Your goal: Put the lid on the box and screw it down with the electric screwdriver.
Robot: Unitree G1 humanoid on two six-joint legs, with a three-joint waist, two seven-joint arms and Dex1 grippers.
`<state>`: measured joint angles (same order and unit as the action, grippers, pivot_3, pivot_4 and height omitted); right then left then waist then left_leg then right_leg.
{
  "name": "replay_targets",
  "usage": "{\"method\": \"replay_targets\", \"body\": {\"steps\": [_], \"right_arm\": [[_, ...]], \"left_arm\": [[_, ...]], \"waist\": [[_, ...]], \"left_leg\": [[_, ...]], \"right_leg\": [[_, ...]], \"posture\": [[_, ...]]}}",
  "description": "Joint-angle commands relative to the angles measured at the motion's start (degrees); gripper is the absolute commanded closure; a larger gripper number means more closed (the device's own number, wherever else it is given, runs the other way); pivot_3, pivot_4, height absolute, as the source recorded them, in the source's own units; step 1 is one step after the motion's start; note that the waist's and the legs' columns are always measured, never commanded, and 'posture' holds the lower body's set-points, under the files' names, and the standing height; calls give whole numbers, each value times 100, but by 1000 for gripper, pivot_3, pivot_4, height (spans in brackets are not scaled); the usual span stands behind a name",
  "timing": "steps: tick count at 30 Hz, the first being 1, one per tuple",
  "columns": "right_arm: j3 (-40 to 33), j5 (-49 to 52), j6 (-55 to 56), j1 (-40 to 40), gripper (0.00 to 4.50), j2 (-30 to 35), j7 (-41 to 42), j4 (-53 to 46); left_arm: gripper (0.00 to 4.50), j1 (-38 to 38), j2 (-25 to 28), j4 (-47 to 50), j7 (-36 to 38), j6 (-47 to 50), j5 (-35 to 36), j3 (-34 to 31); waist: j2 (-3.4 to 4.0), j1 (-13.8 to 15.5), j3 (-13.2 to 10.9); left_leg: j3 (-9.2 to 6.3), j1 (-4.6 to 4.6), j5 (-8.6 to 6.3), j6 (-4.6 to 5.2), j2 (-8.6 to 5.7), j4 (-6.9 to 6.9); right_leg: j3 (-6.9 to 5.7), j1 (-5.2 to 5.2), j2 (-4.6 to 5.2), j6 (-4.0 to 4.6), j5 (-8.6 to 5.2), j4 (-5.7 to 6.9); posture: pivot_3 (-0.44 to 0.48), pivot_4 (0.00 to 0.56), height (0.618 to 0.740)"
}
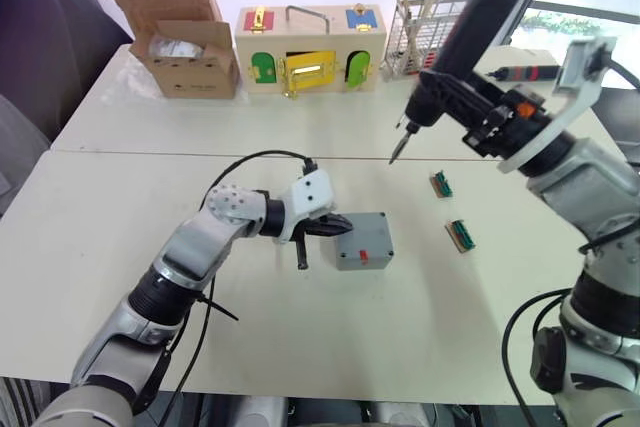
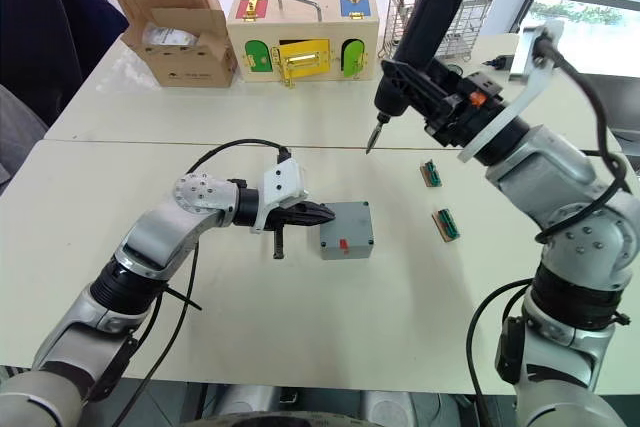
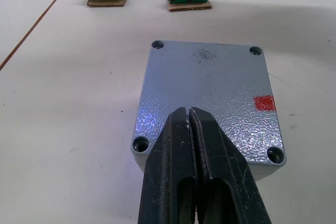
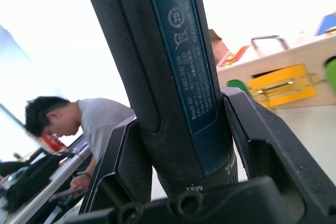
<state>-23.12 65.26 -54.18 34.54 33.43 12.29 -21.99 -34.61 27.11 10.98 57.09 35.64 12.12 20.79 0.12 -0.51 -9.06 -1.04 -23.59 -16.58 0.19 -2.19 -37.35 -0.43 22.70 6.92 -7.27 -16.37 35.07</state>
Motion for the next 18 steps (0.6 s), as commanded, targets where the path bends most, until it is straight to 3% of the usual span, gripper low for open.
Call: {"method": "replay_targets", "body": {"steps": [1,6,10,12,18], "right_arm": [[-211,9,-100,510,2591,292,-637,250],[-413,14,-339,1014,2591,991,-404,1116],[412,-736,-1573,975,2591,3229,799,2288],[909,-950,-1788,751,2591,3950,1561,2497],[1695,-1328,-2672,-15,2591,4687,2712,3065]], "left_arm": [[4500,-116,-102,120,-110,279,281,-286],[4500,-284,-211,501,-116,793,748,-455],[4500,-290,40,1367,137,1045,1129,-376],[4500,-295,112,1542,124,1078,1193,-333],[4500,-155,304,2021,162,1077,1412,-211]], "waist": [[4,-7,-61],[9,10,-138],[17,83,-141],[19,133,-141],[18,84,-143]], "left_leg": [[1,0,3,16,-2,-4],[-2,-15,29,42,-10,-5],[-1,-57,51,6,-10,-13],[-2,-88,47,13,-11,-20],[16,-86,42,22,-9,-33]], "right_leg": [[1,-1,-3,0,0,5],[1,20,-4,-23,22,34],[-5,51,-8,-24,22,29],[-8,68,-9,-24,22,23],[-3,68,-7,-28,23,16]], "posture": [[0,150,735],[0,150,735],[0,150,735],[0,150,735],[0,150,735]]}}
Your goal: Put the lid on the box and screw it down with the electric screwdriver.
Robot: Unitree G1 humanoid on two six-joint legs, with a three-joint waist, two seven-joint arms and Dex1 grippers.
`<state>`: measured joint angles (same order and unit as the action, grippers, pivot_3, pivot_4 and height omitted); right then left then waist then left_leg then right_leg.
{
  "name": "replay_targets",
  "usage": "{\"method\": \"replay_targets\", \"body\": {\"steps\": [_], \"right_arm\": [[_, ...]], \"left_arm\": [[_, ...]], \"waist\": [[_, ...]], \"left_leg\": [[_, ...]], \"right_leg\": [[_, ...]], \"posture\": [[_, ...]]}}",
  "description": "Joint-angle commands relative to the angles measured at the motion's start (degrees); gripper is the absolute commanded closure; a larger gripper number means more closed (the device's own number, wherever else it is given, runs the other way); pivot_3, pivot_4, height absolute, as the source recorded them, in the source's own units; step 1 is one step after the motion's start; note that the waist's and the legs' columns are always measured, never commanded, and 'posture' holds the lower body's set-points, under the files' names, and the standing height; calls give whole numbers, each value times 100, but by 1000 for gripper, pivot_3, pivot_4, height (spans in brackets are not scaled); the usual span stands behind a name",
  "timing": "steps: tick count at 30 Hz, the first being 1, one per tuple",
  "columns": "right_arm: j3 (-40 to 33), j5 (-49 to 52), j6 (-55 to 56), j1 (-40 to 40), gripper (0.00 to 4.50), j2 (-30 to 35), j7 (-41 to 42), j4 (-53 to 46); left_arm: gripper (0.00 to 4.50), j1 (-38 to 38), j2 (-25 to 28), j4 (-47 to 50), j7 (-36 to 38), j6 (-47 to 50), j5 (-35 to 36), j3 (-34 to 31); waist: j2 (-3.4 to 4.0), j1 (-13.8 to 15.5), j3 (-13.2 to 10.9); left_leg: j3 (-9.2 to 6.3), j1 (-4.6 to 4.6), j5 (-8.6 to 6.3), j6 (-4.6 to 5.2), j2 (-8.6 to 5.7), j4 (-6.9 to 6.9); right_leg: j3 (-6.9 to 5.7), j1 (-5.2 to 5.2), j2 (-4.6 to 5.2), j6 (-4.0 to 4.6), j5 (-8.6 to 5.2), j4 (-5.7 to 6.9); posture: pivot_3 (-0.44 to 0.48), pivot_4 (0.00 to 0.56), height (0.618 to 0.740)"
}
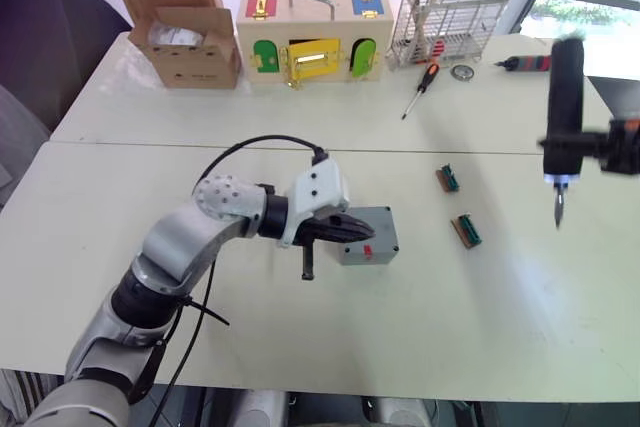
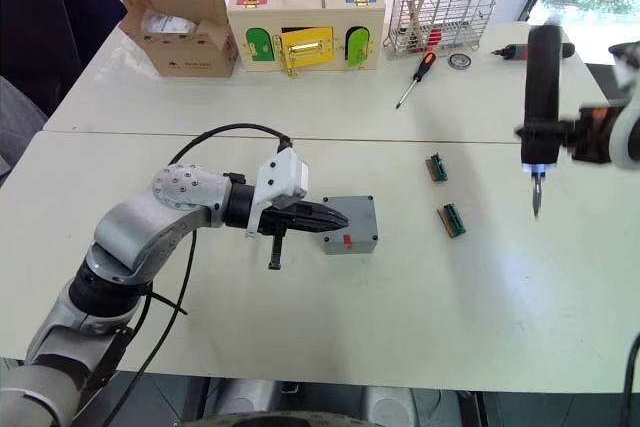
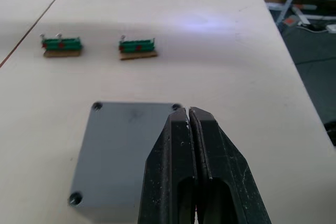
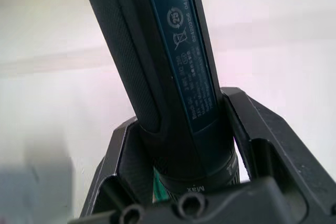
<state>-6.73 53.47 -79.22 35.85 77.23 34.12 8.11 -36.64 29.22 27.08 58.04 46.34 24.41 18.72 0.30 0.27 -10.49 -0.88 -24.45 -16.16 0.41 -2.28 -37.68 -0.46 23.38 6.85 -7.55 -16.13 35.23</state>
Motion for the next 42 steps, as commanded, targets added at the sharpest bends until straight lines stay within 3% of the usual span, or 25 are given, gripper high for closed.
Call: {"method": "replay_targets", "body": {"steps": [1,6,18,20,25,35,39,42], "right_arm": [[163,-251,-176,-301,2591,351,660,124],[520,-714,-213,-710,2591,223,1022,493],[981,-1628,-178,-298,2591,-392,1185,948],[1082,-1789,-76,-292,1649,-451,1179,875],[1097,-2088,146,-331,44,-535,1203,706],[1174,-2780,1503,-66,44,-302,1767,77],[1146,-2843,2490,484,44,-226,2528,-960],[986,-2343,2647,-89,44,-272,3097,-2218]], "left_arm": [[4500,81,160,495,106,-33,163,80],[4500,167,151,695,8,-157,197,237],[4500,402,223,670,-239,-165,120,358],[4500,414,212,582,-238,-242,30,466],[4500,369,363,372,-242,-356,-172,466],[4500,374,841,216,-144,-422,-263,244],[4500,397,1246,0,-106,-508,-531,240],[4500,435,1339,-167,-55,-600,-643,321]], "waist": [[3,14,-1],[9,36,-1],[12,51,1],[11,51,1],[11,41,1],[12,39,2],[15,-4,4],[4,12,5]], "left_leg": [[-1,0,0,0,2,-7],[4,5,-16,33,-1,-64],[6,11,14,-3,-2,-57],[6,11,13,-2,-4,-62],[5,11,14,-2,-3,-63],[5,12,14,-3,-4,-64],[7,13,14,-4,-3,-63],[-1,14,15,-5,3,-59]], "right_leg": [[0,0,-2,0,0,5],[13,-1,-2,-2,1,71],[19,8,-6,-10,4,87],[19,4,-5,-9,4,87],[19,4,-6,-10,4,91],[18,7,-7,-11,5,95],[19,10,-7,-12,5,98],[15,12,-14,-13,4,101]], "posture": [[0,150,735],[0,150,735],[0,150,735],[0,150,735],[0,150,735],[0,150,735],[0,150,735],[0,150,735]]}}
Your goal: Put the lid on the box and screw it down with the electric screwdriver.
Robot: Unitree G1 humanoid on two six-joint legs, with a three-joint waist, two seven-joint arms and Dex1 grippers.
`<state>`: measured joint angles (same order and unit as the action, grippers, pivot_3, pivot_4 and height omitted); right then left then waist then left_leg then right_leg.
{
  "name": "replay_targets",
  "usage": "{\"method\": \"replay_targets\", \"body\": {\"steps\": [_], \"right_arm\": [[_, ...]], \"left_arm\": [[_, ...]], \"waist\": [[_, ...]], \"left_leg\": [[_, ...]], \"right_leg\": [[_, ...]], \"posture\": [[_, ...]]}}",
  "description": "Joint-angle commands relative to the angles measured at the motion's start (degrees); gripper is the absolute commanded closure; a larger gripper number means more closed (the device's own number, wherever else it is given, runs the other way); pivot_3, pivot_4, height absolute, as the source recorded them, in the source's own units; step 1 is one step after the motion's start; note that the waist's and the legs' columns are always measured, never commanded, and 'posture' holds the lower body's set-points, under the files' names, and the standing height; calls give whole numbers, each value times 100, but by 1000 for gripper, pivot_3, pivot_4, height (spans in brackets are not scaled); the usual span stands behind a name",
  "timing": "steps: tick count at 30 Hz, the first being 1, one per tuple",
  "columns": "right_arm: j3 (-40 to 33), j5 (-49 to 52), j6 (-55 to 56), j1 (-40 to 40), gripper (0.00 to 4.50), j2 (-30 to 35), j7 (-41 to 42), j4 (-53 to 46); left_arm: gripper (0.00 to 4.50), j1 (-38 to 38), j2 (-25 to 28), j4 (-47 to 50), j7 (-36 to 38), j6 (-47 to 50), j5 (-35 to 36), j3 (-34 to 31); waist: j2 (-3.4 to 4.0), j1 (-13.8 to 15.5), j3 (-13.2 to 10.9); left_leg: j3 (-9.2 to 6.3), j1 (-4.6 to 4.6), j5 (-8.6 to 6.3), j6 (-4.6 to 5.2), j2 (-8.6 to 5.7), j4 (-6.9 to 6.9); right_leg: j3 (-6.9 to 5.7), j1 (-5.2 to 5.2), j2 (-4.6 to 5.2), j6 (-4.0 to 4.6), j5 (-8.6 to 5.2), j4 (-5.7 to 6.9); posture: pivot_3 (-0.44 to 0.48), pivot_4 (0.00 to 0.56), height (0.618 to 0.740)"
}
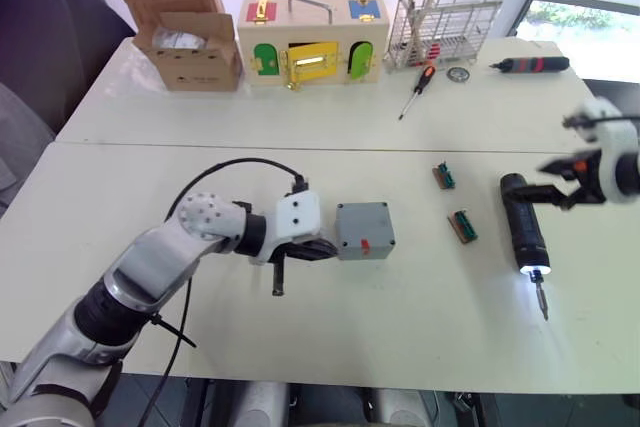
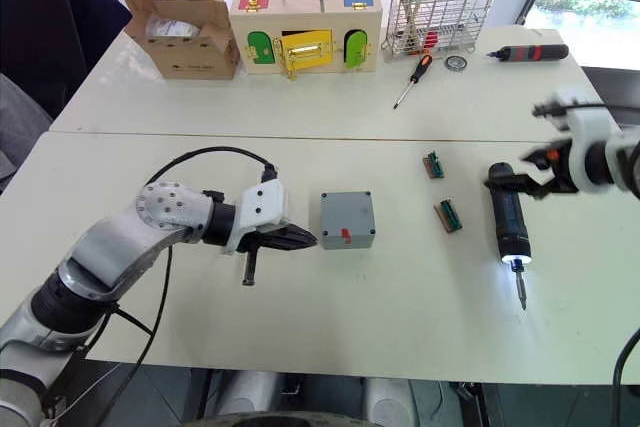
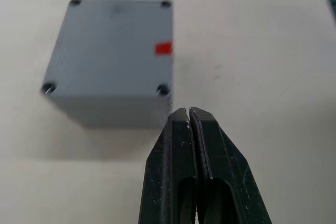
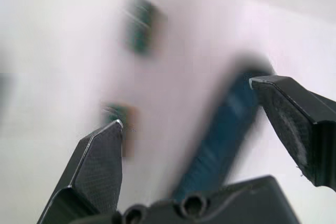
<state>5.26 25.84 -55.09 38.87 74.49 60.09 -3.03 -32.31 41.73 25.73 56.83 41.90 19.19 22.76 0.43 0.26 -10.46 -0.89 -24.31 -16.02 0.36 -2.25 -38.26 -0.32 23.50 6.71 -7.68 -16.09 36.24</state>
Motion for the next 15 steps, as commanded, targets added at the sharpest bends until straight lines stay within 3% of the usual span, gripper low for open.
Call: {"method": "replay_targets", "body": {"steps": [1,7,15], "right_arm": [[-293,640,114,-608,44,-80,552,-1471],[-293,890,-109,-1412,44,-891,34,-2429],[364,656,-214,-1609,44,-1703,-606,-2709]], "left_arm": [[4500,18,68,-45,93,-146,-87,-75],[4500,46,-107,-307,21,-76,-169,11],[4500,-109,-578,-1296,-186,-560,-849,310]], "waist": [[-16,31,4],[-23,60,4],[-26,47,6]], "left_leg": [[-6,-1,0,0,3,2],[-24,-20,-9,16,-11,-66],[-29,-18,-16,26,-17,-78]], "right_leg": [[-4,-1,-4,0,0,0],[-8,-23,5,0,0,12],[-7,-25,5,-1,1,18]], "posture": [[0,150,735],[0,150,735],[0,150,735]]}}
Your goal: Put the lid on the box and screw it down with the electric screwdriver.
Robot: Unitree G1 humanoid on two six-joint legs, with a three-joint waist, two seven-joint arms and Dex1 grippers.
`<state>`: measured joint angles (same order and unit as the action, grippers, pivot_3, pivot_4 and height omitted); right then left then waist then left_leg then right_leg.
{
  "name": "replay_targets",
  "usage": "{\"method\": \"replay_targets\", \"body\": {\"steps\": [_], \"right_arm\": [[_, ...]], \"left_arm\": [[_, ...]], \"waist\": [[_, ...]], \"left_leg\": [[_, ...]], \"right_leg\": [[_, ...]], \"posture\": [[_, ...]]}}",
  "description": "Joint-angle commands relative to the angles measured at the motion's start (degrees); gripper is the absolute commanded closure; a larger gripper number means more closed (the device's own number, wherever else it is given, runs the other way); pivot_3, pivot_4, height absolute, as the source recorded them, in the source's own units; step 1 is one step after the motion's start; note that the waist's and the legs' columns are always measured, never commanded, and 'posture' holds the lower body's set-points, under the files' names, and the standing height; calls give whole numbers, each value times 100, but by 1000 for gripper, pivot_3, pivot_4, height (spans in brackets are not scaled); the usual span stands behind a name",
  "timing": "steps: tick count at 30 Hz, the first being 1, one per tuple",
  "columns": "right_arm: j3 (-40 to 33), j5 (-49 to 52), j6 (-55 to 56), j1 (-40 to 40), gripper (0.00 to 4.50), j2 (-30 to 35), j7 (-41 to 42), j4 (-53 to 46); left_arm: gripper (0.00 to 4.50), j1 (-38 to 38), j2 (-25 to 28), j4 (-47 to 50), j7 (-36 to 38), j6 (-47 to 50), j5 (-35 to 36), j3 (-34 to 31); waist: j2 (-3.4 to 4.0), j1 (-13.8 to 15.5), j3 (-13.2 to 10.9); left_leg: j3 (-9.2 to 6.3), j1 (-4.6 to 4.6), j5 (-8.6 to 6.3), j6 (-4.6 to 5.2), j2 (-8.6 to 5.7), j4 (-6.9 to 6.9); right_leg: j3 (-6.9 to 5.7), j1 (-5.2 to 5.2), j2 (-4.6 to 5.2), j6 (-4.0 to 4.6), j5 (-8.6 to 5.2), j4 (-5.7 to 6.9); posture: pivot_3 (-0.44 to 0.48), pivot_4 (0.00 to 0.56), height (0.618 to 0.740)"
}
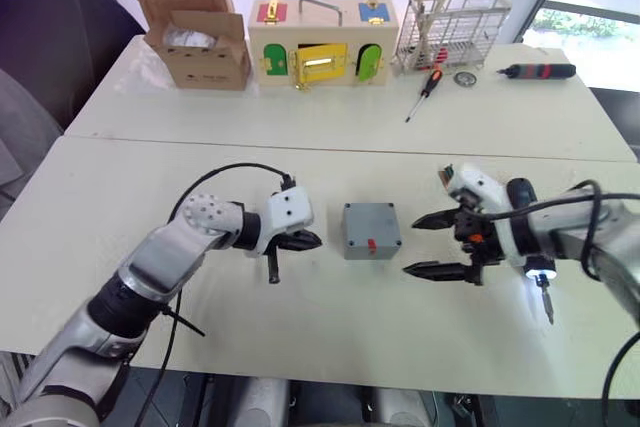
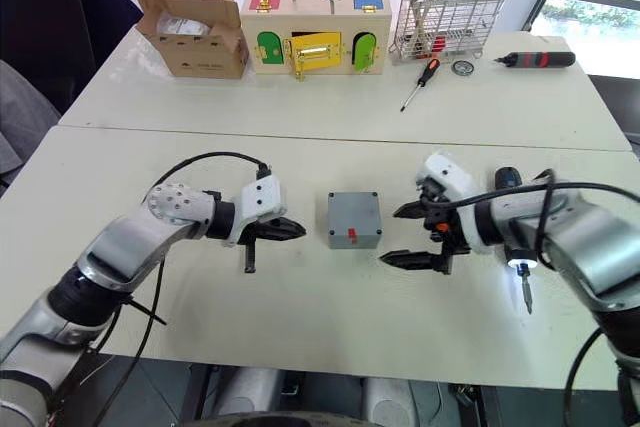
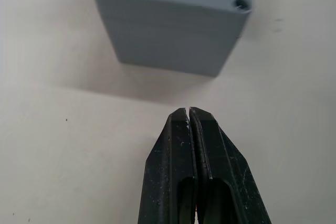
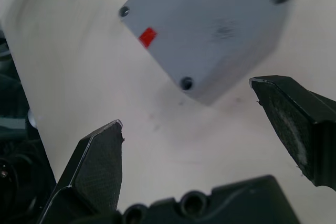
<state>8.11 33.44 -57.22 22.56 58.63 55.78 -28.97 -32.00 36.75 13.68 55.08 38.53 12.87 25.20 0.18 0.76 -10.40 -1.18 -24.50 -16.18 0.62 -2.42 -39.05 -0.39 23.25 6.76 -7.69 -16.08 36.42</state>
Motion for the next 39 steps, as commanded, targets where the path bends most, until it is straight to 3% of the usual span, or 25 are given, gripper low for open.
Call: {"method": "replay_targets", "body": {"steps": [1,7,19,22,25,30,33,39], "right_arm": [[161,-159,10,10,44,-158,-214,-104],[499,-318,-24,54,44,-315,-299,-145],[232,406,-813,10,44,-705,-463,-843],[189,365,-801,6,44,-555,-512,-898],[273,-211,-281,-14,44,192,-271,-583],[558,-870,458,-34,44,755,0,-70],[701,-1195,906,219,44,347,-77,487],[862,-1374,1268,378,44,-178,137,723]], "left_arm": [[4500,-181,-154,-183,-25,-261,-261,90],[4500,-411,-735,-747,-108,-583,-479,155],[4500,-497,-1278,-1213,-409,-991,-901,8],[4500,-490,-1219,-1247,-420,-1030,-1025,-9],[4500,-381,-811,-1033,-224,-978,-1144,-37],[4500,-167,-169,-531,196,-887,-1173,46],[4500,72,60,-14,599,-599,-790,-6],[4500,231,-149,355,655,-197,-512,40]], "waist": [[0,0,0],[0,-5,0],[-1,16,1],[-1,-2,1],[-1,-9,1],[1,-18,1],[-1,-26,2],[-1,5,2]], "left_leg": [[0,0,0,0,-1,0],[0,1,0,0,-2,-8],[-12,2,0,0,-13,-13],[-12,2,0,1,-17,-13],[-10,2,0,0,-17,-12],[-8,4,-1,1,-14,-8],[-5,4,-1,1,-11,-8],[-9,3,0,1,-12,-10]], "right_leg": [[0,0,0,0,0,0],[0,-3,0,0,0,4],[-1,8,5,-1,0,60],[0,9,8,-1,0,60],[0,13,8,-1,0,63],[0,15,7,-2,0,64],[0,15,6,-2,0,64],[2,13,6,-3,-1,66]], "posture": [[0,150,735],[0,150,735],[0,150,735],[0,150,735],[0,150,735],[0,150,735],[0,150,735],[0,150,735]]}}
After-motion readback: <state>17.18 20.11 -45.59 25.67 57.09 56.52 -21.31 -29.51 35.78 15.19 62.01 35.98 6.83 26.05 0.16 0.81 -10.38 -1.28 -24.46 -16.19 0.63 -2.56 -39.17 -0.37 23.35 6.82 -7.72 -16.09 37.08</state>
